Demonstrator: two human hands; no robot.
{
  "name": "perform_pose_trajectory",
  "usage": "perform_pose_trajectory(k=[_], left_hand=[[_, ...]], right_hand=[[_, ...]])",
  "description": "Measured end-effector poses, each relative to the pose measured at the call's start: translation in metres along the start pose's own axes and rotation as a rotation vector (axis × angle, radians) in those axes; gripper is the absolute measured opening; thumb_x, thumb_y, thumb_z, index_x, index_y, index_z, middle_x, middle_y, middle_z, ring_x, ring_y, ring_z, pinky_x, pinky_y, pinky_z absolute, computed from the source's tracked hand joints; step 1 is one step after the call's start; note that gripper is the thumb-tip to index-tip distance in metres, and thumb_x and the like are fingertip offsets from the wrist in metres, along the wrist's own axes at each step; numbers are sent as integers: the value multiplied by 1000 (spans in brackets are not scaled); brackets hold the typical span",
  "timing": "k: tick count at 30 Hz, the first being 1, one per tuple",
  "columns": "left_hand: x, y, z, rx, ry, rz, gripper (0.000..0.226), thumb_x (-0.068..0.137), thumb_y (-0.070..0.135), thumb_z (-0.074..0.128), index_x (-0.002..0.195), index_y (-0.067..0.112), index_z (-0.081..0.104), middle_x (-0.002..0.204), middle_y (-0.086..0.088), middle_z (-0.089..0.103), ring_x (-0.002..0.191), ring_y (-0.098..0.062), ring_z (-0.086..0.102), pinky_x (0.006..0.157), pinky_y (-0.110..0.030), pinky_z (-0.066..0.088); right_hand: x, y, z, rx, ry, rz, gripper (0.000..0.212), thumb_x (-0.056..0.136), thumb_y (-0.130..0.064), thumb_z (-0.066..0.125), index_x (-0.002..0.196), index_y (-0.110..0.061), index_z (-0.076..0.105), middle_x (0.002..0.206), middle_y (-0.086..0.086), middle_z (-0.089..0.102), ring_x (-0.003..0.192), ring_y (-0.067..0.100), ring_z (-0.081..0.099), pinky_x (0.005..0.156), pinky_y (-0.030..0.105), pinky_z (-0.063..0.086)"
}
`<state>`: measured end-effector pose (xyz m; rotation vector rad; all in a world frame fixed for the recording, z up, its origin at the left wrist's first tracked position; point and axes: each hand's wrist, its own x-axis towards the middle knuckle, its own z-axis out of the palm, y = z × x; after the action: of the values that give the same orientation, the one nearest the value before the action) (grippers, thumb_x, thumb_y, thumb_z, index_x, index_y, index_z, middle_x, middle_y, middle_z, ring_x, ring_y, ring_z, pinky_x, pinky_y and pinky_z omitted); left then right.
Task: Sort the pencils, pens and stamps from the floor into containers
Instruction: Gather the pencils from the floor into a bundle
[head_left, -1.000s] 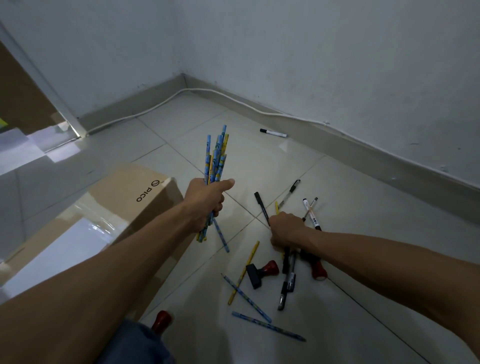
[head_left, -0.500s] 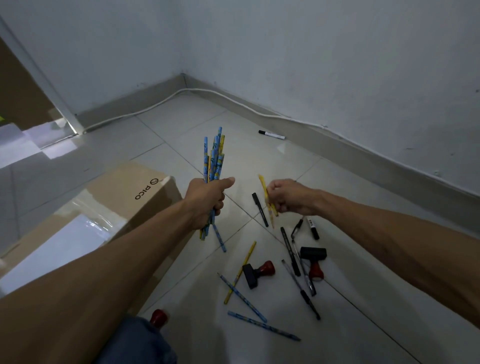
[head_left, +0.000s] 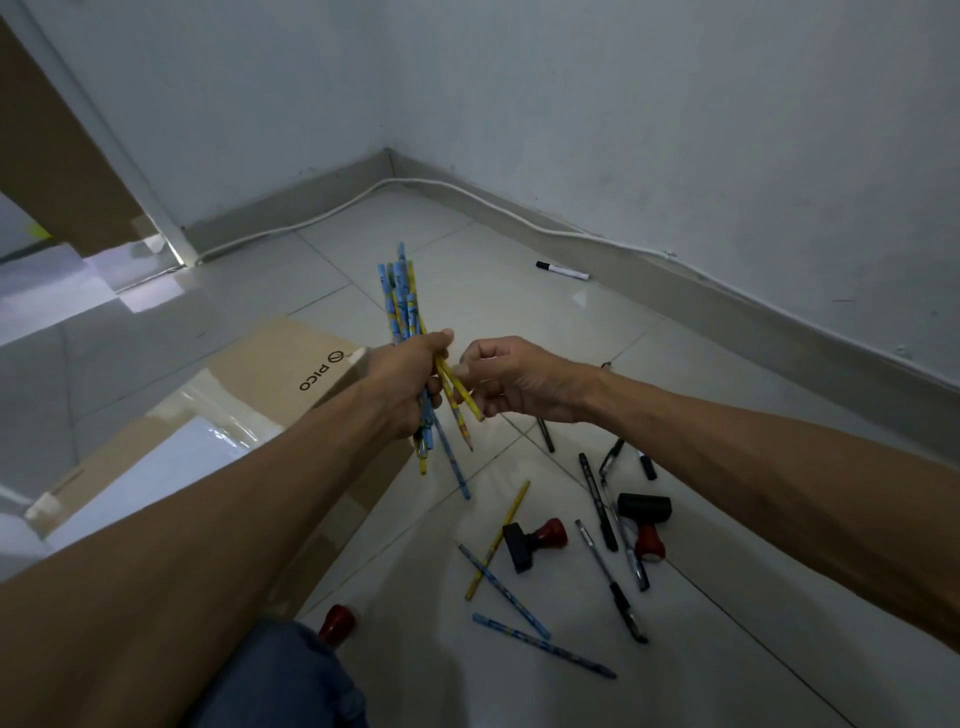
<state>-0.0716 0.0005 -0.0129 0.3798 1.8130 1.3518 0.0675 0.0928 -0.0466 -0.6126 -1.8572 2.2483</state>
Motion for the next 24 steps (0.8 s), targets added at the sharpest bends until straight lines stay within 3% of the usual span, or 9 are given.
perform_pose_trajectory(k=[2,4,7,9,12,15,17,21,24], left_hand=[[3,3,-9,-17,60,26,25,93,30,75,85,10,62,55,-1,45,38,-14,39,41,-24,39],[4,3,-18,-22,79,47,24,93,28,75,87,9,62,57,-2,45,40,-14,39,43,-25,40],[6,3,-25,4,46,83,24,92,26,76,85,8,61,58,-3,45,40,-14,40,45,-27,41],[7,2,-27,21,23,111,25,92,26,77,86,7,61,60,-4,45,40,-15,41,46,-28,41],[10,1,-28,38,11,135,28,91,27,78,91,6,60,60,-4,45,43,-16,41,47,-29,41],[12,-2,-28,33,-9,137,28,91,26,78,90,5,59,61,-4,44,43,-17,40,46,-29,40],[13,-3,-27,32,-15,136,29,91,26,78,90,5,58,61,-4,43,44,-17,39,46,-29,40],[15,-5,-28,31,-24,137,29,91,26,78,95,5,58,63,-4,43,46,-17,40,46,-29,40],[18,-7,-30,40,-25,142,29,90,28,78,95,5,60,62,-4,42,46,-17,39,47,-30,40]], right_hand=[[4,15,-2,-67,99,36,14,99,-22,66,98,-8,63,94,12,72,78,23,68,69,34,55],[6,38,-5,-402,151,27,11,98,-20,64,101,-9,67,97,6,76,85,22,71,74,37,58],[3,77,-13,-1205,-123,71,21,94,-22,70,115,-21,66,111,-1,69,95,17,65,86,39,57],[-1,98,-11,-1488,-332,143,35,95,-20,66,130,-23,61,124,3,61,109,22,58,92,41,52],[-3,121,-7,-1624,-422,75,31,96,-16,62,127,-16,62,123,9,56,114,29,54,88,40,49],[1,126,-10,-1688,-357,-7,8,98,-19,58,102,-14,63,108,9,59,101,30,60,76,40,51],[7,124,-14,-1751,-317,-16,10,98,-20,57,104,-13,62,110,11,59,101,32,61,78,42,52],[25,123,-17,-1809,-225,-77,61,91,-16,65,148,-22,44,147,11,42,127,31,48,96,45,48],[42,117,-6,-1925,-230,-143,89,90,-13,68,162,-29,19,168,12,19,143,32,34,105,45,44]])
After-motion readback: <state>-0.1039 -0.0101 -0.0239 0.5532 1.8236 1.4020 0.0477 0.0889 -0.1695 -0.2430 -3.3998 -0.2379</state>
